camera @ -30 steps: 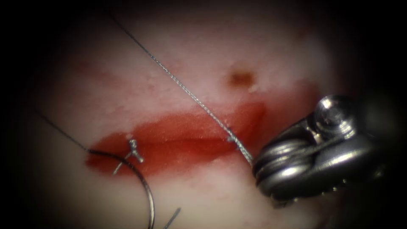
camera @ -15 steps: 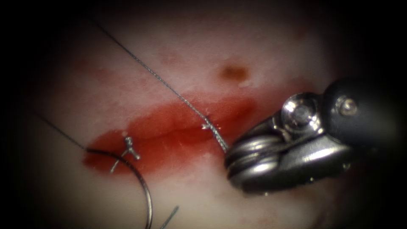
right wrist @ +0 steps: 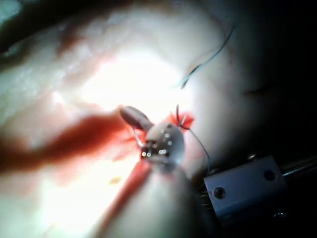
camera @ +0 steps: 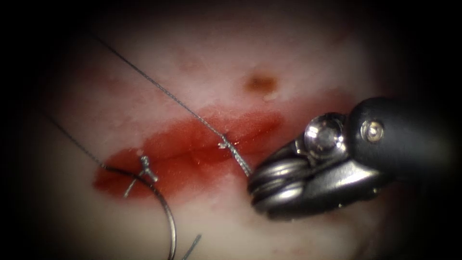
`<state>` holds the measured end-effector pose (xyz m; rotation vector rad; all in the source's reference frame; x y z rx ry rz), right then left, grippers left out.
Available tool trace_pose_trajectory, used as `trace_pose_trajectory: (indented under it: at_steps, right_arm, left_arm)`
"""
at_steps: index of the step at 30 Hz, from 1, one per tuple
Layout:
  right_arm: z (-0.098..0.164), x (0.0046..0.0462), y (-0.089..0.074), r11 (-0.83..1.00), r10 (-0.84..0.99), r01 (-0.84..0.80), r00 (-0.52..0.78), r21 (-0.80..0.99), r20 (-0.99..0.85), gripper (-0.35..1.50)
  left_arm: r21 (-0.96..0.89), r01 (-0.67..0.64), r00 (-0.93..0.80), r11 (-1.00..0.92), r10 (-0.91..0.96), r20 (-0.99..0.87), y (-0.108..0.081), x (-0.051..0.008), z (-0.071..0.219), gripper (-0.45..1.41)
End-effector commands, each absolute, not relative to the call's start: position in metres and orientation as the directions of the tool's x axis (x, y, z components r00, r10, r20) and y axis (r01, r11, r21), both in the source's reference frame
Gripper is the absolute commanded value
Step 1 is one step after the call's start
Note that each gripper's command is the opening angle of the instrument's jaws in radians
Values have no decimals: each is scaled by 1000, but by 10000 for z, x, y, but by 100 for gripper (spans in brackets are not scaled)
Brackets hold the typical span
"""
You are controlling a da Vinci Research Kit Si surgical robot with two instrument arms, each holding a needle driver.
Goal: Wound Closure
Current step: Pull the right gripper down and the left gripper up.
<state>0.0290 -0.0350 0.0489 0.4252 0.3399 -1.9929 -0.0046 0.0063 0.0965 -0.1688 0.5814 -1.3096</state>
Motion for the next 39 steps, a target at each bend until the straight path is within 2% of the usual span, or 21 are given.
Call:
trace_pose_trajectory:
  at_steps: [1, 9, 10, 11, 15, 21, 27, 30, 33, 39]
  right_arm:
    - [483, 301, -343, -434, -800, 899, -414, -57, -434, -35]
    - [481, 301, -341, -429, -803, 901, -413, -65, -431, -35]
    - [480, 302, -340, -427, -805, 902, -413, -67, -426, -35]
    - [479, 303, -338, -422, -808, 904, -412, -73, -422, -35]
    - [478, 307, -338, -415, -811, 905, -413, -88, -415, -35]
    - [481, 309, -345, -383, -828, 917, -393, -107, -401, -35]
    - [484, 307, -350, -361, -839, 926, -375, -112, -395, -35]
    - [483, 306, -351, -354, -841, 928, -372, -119, -393, -35]
    - [484, 306, -350, -337, -855, 933, -360, -127, -373, -35]
    - [485, 308, -350, -333, -859, 934, -357, -129, -366, -35]
  left_arm:
    - [-437, 859, 140, 267, -943, -302, 76, -49, 961, -45]
    - [-437, 861, 132, 261, -944, -304, 77, -50, 960, -45]
    - [-407, 863, 172, 299, -932, -321, 76, -51, 959, -45]
    - [-301, 884, 249, 358, -904, -346, 71, -57, 950, -45]
    - [-242, 900, 261, 363, -893, -367, 68, -86, 922, -45]
    - [-55, 924, 351, 378, -897, -269, 65, -146, 894, -45]
    - [2, 926, 371, 378, -908, -195, 75, -166, 891, -45]
    - [51, 910, 415, 412, -899, -138, 78, -172, 890, -45]
    - [247, 874, 449, 419, -890, -82, 75, -188, 891, -45]
    - [355, 791, 549, 498, -834, -52, 65, -208, 897, -45]
